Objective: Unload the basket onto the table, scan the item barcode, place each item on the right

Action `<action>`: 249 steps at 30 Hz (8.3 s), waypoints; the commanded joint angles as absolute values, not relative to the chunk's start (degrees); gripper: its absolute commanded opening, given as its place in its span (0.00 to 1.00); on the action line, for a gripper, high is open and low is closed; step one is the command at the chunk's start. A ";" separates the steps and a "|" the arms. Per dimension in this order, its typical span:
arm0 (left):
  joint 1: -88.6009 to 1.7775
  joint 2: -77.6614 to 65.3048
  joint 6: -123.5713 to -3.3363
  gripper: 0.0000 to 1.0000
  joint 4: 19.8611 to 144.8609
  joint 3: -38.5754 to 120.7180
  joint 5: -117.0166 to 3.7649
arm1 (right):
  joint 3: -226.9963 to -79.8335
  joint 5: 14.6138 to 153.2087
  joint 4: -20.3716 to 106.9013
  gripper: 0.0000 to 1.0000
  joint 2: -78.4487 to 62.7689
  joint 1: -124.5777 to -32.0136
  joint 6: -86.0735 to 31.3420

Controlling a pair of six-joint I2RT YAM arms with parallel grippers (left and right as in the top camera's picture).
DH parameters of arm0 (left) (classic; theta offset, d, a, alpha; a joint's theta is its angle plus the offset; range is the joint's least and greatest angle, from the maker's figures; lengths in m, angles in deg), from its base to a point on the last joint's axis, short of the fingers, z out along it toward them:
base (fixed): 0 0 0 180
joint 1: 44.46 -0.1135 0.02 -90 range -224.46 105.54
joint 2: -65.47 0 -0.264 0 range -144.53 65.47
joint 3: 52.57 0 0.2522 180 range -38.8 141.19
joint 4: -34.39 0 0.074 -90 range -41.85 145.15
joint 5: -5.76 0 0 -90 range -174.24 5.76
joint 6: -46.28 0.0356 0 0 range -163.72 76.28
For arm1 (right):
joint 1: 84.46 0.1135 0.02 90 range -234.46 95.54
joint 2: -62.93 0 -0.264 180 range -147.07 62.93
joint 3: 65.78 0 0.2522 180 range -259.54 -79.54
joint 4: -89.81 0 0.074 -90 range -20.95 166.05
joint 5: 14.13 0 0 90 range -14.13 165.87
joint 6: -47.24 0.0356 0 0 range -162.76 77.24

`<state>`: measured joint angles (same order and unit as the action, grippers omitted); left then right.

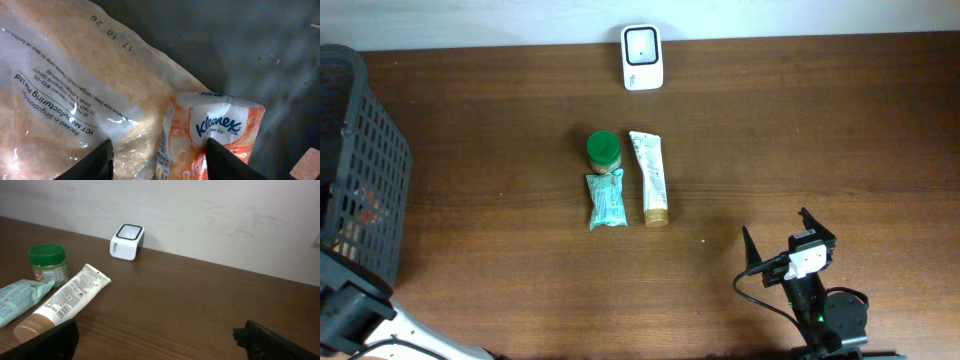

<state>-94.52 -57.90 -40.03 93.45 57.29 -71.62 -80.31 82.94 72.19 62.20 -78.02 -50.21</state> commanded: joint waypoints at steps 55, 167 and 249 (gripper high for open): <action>-41.32 -14.32 -52.19 0.00 90.83 39.96 -58.86 | -79.86 82.68 72.13 0.98 62.57 -77.63 -49.53; -92.03 -42.54 -33.78 0.99 93.48 55.78 -95.05 | -79.86 82.70 72.15 0.98 62.57 -77.63 -49.53; -94.66 -67.80 -21.13 0.68 98.59 58.40 -96.25 | -79.86 82.68 72.13 0.98 62.57 -77.63 -49.53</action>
